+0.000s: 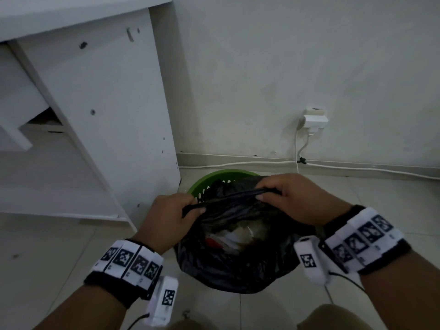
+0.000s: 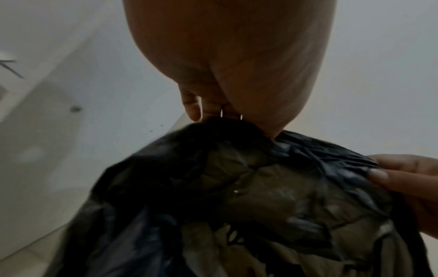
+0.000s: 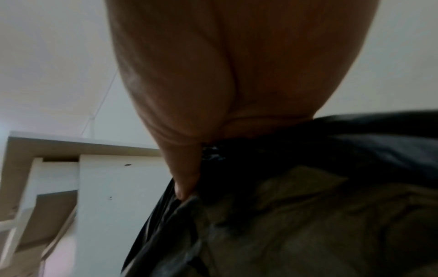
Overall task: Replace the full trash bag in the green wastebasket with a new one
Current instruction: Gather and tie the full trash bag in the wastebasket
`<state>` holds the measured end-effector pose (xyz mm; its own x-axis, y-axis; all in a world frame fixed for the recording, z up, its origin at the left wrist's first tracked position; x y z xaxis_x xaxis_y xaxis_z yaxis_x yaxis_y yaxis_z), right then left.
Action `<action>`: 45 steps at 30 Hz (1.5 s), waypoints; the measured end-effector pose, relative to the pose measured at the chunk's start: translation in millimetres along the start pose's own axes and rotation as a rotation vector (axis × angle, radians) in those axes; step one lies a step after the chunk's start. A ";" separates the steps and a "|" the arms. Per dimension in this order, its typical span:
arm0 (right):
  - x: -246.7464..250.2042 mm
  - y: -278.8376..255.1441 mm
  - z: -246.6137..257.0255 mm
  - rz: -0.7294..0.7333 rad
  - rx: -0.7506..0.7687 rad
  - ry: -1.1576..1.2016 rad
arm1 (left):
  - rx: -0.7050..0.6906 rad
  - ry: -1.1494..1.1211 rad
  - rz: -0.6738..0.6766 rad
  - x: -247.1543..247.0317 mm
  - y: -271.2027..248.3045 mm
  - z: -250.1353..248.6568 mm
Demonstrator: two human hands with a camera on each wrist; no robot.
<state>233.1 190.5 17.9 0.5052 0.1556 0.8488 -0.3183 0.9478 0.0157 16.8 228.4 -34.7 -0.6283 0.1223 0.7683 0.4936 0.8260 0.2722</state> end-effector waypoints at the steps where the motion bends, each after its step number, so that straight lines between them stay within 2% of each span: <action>1: 5.2 0.5 -7.0 -0.003 -0.033 -0.017 | 0.036 0.009 0.000 0.4 -3.2 8.5; 4: 21.3 5.1 -14.9 -0.088 -0.111 -0.343 | 0.129 -0.104 -0.001 1.2 -6.7 10.1; 6: 18.9 9.5 0.1 -0.114 -0.097 -0.446 | 0.094 -0.141 -0.047 8.7 -0.8 -12.2; 10: -14.4 22.7 51.9 0.046 0.107 -0.188 | 0.007 -0.171 -0.121 30.4 16.7 -56.0; 12: -11.5 26.5 59.6 0.045 0.122 -0.082 | 0.017 -0.215 -0.110 34.6 19.6 -57.3; 16: 23.9 25.6 36.5 -0.083 0.021 0.021 | 0.169 -0.401 0.120 9.9 4.4 -17.0; 19: 44.0 28.6 8.6 -0.155 -0.070 -0.093 | 0.249 -0.530 0.194 -3.8 -14.3 6.8; 22: 46.8 31.5 0.1 -0.175 -0.118 -0.275 | 0.257 -0.588 0.132 -2.3 -16.5 4.6; 24: 36.0 33.7 16.1 -0.118 -0.045 -0.283 | 0.223 -0.589 0.041 9.0 -9.8 -5.9; 28: -7.2 41.7 59.3 0.136 0.108 -0.226 | 0.159 -0.561 -0.076 29.8 3.5 -25.6; 30: -12.1 46.2 65.0 0.174 0.106 -0.146 | 0.173 -0.535 -0.106 32.3 3.9 -23.8; 33: 17.1 54.0 56.7 -0.025 0.069 -0.098 | 0.242 -0.555 -0.089 22.7 -8.3 -7.3; 36: 53.3 60.2 43.3 -0.300 0.010 -0.092 | 0.239 -0.627 0.116 -8.1 -22.7 -12.8; 38: 58.8 66.7 42.3 -0.415 -0.008 -0.118 | 0.233 -0.674 0.190 -21.4 -26.2 -21.0; 40: 57.4 67.1 49.5 -0.520 -0.021 -0.211 | 0.246 -0.708 0.147 -19.4 -21.2 -24.3; 42: 53.0 57.8 62.9 -0.614 -0.023 -0.282 | 0.281 -0.740 0.036 -7.3 -11.8 -24.3; 45: 36.2 35.3 85.4 -0.674 0.099 -0.190 | 0.377 -0.825 -0.171 17.6 -0.5 -18.2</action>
<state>171.7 205.9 94.3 0.4720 -0.5164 0.7145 -0.0612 0.7893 0.6109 16.5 220.1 -10.7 -0.9757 0.2155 0.0388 0.2166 0.9759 0.0258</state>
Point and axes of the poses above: each hand's wrist, its own y-axis towards the middle knuckle, its own x-axis out of the back of the hand, z = x × y, the point moved 10 cm from there along y, towards the middle knuckle, and after that the axes turned 4 degrees about z, right-handed, at the moved point
